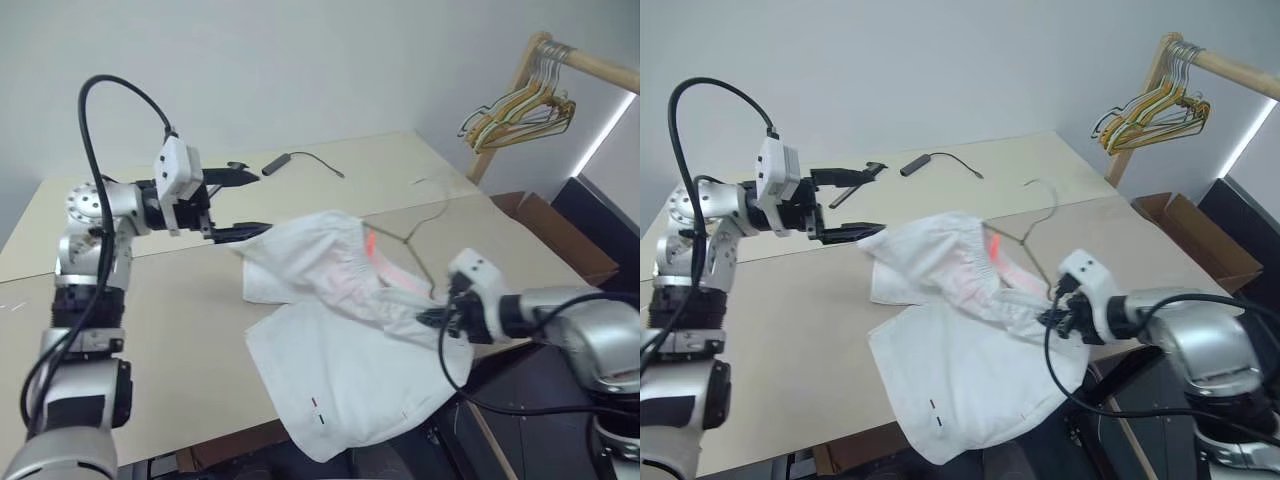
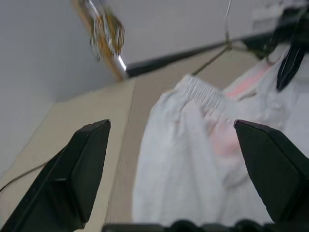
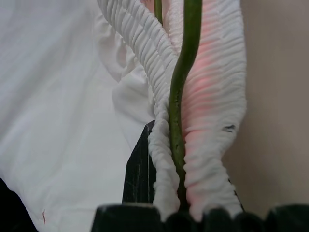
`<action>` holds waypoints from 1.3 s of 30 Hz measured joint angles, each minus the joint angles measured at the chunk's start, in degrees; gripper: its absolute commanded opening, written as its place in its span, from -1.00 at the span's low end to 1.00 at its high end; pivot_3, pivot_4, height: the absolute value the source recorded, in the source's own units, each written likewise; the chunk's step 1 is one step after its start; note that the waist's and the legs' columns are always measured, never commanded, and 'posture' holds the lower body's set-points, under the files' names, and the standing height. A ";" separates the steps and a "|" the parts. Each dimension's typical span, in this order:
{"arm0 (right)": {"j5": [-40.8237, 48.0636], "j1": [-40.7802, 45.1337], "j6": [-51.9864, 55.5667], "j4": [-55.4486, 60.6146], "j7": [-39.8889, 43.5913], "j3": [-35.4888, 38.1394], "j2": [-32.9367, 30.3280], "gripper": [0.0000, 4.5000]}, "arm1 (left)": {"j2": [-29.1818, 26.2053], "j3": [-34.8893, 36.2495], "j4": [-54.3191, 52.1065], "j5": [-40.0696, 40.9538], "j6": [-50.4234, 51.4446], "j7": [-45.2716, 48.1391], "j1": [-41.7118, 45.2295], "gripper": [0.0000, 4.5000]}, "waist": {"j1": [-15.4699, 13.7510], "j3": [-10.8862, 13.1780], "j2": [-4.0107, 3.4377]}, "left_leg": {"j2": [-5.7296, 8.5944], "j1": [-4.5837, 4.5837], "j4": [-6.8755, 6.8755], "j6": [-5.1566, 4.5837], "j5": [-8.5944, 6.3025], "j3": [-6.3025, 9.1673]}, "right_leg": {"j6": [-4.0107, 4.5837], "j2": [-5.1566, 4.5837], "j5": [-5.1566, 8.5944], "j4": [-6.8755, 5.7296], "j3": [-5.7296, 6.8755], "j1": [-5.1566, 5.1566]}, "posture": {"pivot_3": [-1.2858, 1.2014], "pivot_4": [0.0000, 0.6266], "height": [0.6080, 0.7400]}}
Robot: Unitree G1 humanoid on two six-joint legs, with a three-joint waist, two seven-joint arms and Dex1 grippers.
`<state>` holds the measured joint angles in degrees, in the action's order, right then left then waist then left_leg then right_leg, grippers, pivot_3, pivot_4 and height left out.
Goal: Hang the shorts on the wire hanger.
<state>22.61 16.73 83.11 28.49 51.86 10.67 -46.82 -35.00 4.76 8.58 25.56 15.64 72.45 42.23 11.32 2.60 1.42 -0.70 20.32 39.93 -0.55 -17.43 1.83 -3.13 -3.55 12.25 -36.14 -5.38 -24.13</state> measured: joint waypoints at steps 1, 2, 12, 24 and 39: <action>0.32 -0.05 2.89 0.21 -0.95 2.53 0.10 -1.00 | 1.39 0.65 -2.41 2.17 2.37 -1.87 -0.10 0.98 | 0.07 0.00 0.00 | 0.00 -0.02 0.00 0.00 0.00 -0.03 | 0.00 0.00 0.00 -0.02 -0.05 0.00 | -0.16 -0.99 1.00; 0.66 -0.06 5.21 0.24 -2.14 4.78 0.28 -1.00 | 2.44 1.20 -4.64 4.21 4.46 -3.79 -0.09 0.98 | 0.19 0.00 0.00 | 0.01 -0.02 0.00 0.00 0.00 -0.05 | 0.00 0.00 0.00 -0.02 -0.06 0.02 | -0.17 -0.98 1.00; 5.74 0.09 8.97 -8.19 -26.37 19.89 4.01 -1.00 | 7.82 3.34 -12.88 15.07 14.02 -14.14 3.23 0.98 | 3.96 -0.01 -0.16 | 0.04 -0.22 -0.06 0.00 -0.01 -0.57 | -0.22 0.08 0.12 0.14 -0.16 0.71 | -0.21 -0.96 1.00; 11.87 23.25 8.97 -33.15 -53.75 27.62 -0.13 -1.00 | 8.66 2.53 -13.69 16.15 14.55 -14.17 3.33 0.98 | 8.25 -0.01 -0.24 | 0.07 -0.55 -0.17 -0.01 -0.01 -0.70 | -0.44 0.09 0.25 0.30 -0.34 1.05 | -0.20 -1.00 1.00; 4.58 43.58 8.96 -62.92 -61.04 28.67 -7.71 -1.00 | 7.56 2.37 -16.86 17.51 15.24 -14.39 1.87 0.98 | 8.28 0.00 -0.26 | 0.06 -0.59 -0.32 -0.03 -0.03 -0.93 | -0.62 0.09 0.36 0.50 -0.49 1.05 | -0.18 -1.00 1.00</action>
<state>27.19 60.31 92.07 -34.43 -9.18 39.34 -54.53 -27.45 7.14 -8.28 43.07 30.88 58.06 44.11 19.60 2.59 1.16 -0.64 19.73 39.61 -0.58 -17.46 0.90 -3.75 -3.46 12.60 -35.64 -5.87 -23.08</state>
